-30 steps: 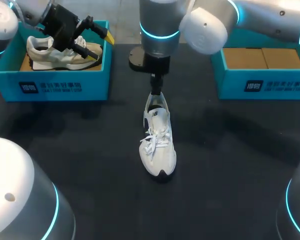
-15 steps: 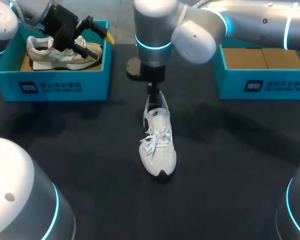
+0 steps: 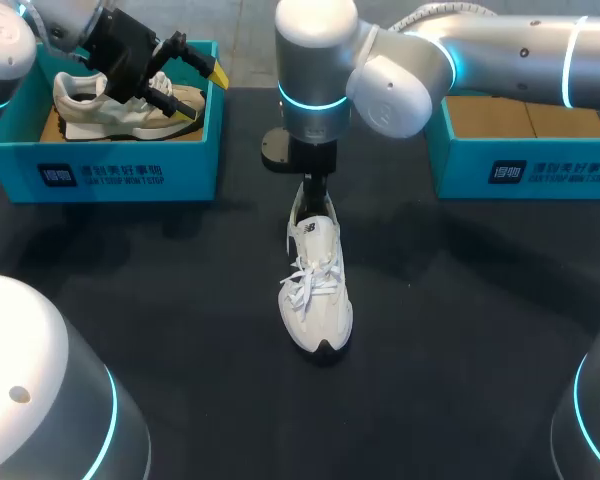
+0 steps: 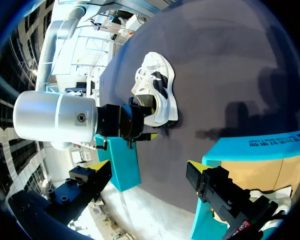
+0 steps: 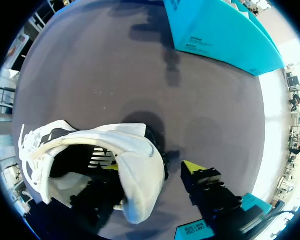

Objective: Take the shoe out of the shoebox, open the shoe tongue, remove and reinsert the insole, then place the shoe into the shoebox

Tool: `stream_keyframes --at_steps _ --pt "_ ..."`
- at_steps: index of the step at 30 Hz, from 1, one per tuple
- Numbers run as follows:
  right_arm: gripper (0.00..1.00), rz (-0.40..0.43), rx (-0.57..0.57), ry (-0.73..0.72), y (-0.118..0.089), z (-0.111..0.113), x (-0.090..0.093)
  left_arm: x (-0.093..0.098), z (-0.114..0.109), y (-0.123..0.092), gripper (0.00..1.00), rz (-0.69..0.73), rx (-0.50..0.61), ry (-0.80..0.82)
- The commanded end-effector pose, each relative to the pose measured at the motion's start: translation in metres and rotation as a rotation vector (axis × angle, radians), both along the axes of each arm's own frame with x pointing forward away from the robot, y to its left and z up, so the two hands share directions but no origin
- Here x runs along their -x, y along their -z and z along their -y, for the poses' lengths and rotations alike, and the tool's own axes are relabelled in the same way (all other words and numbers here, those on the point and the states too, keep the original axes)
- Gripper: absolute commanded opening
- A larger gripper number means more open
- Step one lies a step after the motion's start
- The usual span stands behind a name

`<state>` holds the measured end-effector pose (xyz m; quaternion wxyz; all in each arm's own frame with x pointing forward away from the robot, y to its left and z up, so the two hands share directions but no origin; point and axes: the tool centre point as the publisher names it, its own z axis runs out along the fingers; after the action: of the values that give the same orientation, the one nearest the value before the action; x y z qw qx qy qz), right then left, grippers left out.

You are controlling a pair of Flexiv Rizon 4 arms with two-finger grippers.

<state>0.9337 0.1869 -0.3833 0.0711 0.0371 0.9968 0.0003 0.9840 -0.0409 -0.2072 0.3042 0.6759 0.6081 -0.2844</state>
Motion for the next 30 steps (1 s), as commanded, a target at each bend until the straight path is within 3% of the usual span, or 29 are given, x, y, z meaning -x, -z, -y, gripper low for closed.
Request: stream_keyframes --at_steps 1,9,13,20,30 --pt "0.49 -0.012 0.001 0.002 0.008 -0.002 -0.004 0.000 0.000 0.000 1.00 0.000 -0.003 0.000" --pt "0.27 -0.019 0.002 0.014 0.011 0.002 -0.003 0.000 0.000 0.000 1.00 0.000 -0.003 0.000" --pt "0.00 -0.015 0.002 0.024 0.009 0.000 0.001 0.000 0.000 0.000 1.00 0.000 -0.003 0.000" --pt "0.00 -0.011 -0.007 0.053 -0.018 -0.002 0.010 0.000 0.000 0.000 1.00 0.000 -0.003 0.000" --pt "0.00 -0.034 -0.004 0.057 -0.113 0.002 0.033 0.000 0.000 0.000 1.00 0.000 -0.003 0.000"
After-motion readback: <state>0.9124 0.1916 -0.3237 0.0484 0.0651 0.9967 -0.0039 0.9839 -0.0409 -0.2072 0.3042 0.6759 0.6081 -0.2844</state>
